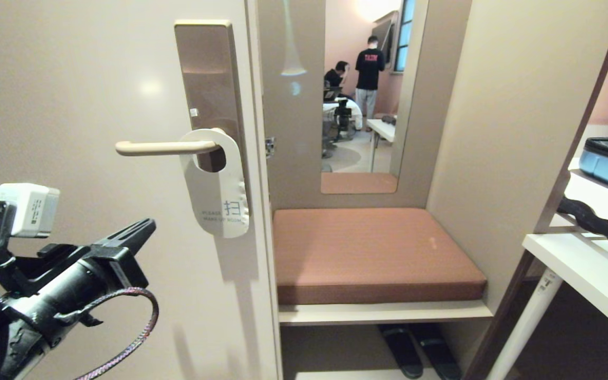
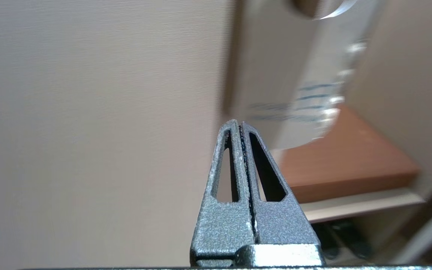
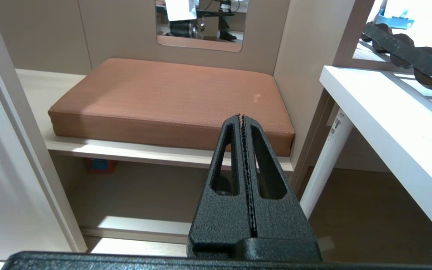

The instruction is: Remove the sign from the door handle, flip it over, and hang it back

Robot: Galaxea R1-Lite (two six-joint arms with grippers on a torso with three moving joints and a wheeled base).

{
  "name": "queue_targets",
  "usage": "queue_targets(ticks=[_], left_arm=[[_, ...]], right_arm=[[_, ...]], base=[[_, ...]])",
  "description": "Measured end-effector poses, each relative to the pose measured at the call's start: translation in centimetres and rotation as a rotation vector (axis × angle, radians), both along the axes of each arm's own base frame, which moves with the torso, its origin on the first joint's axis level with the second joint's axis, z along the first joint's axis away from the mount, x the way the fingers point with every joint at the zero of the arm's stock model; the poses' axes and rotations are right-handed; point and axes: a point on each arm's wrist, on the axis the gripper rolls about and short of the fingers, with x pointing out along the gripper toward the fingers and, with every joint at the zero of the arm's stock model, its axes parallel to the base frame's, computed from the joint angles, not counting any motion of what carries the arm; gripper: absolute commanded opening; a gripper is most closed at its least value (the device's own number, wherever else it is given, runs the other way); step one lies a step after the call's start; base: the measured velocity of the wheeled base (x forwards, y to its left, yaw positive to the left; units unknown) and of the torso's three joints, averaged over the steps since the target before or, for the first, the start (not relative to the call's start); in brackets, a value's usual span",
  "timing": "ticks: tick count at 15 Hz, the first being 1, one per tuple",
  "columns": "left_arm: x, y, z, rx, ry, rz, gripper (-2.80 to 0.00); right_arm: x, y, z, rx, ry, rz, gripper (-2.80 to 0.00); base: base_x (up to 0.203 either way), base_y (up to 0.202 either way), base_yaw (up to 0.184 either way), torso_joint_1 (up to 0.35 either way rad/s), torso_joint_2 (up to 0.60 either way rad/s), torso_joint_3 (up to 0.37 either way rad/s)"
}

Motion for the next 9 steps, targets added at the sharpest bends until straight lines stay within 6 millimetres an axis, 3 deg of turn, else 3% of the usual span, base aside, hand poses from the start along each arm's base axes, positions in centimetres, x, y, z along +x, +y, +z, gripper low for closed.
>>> queue_targets(ticks=[5, 9], left_arm=[[-1.6, 3.4, -1.3, 0.049, 0.017, 0.162, -2.80], [-4.2, 5.0, -3.2, 0.061, 0.052, 0.231, -2.80]], right_arm=[[0.0, 0.0, 0.0, 0.000, 0.000, 0.000, -2.80], [0.0, 0.0, 0.0, 0.000, 0.000, 0.000, -2.80]], base=[[0.000, 0.000, 0.000, 0.000, 0.00, 0.000], [0.000, 0.000, 0.000, 0.000, 0.00, 0.000]])
